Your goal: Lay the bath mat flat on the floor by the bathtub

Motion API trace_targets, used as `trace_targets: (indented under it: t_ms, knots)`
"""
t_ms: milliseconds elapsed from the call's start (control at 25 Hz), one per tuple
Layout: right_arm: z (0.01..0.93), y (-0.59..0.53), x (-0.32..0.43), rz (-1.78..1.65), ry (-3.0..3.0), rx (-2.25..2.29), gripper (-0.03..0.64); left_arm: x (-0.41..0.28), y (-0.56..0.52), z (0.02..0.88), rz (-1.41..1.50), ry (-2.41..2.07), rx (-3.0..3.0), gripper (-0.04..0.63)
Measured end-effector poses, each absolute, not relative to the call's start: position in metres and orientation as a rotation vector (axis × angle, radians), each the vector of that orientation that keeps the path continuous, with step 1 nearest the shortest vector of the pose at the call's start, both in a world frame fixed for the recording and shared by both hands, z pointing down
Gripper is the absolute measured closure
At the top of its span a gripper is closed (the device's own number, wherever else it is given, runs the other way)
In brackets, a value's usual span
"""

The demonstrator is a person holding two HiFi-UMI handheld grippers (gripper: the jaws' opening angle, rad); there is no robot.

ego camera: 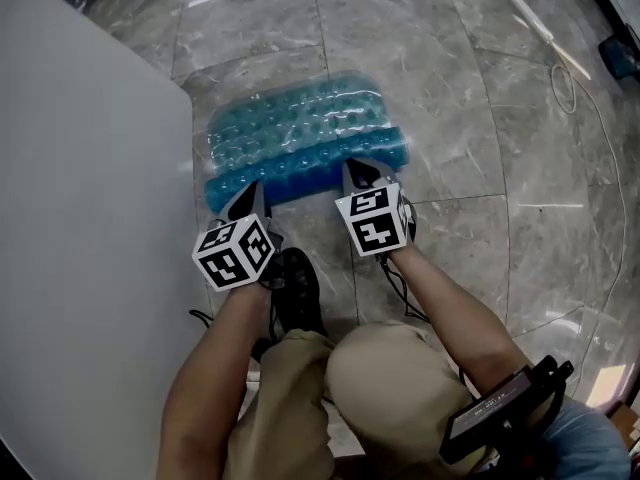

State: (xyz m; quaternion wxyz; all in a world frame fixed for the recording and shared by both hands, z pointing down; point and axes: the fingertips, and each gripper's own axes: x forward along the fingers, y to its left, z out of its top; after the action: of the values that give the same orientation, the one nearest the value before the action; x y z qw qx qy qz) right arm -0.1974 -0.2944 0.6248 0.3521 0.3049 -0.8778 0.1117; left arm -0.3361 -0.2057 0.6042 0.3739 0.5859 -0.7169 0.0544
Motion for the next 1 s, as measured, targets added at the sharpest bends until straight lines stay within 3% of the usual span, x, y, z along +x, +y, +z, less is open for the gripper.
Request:
trace_targets:
  t_ms: [280,520,840,1000]
  knots:
    - [0.639,-0.264,-0.180,0.310,-2.248,0.718,0.611,-0.335,-0.223,0.625,0.229,-1.826,1.514,0.588]
    - [0.583,-0.283,-0.202,0.350,-2.359,0.732,0.610,-0.323,-0.211,0.626,0.338,-1.775,1.548,0.589]
    - [0.636,-0.294,-0.188,0.284,-2.191,0.755,0.611,-0.282,-0.156,0.641,0.466,-1.576,1.614,0.588]
    - [0.645,-0.276,-0.190,0.291,-2.241,0.743,0.611,-0.295,-0.128,0.620,0.329,-1.691,1.532,0.588]
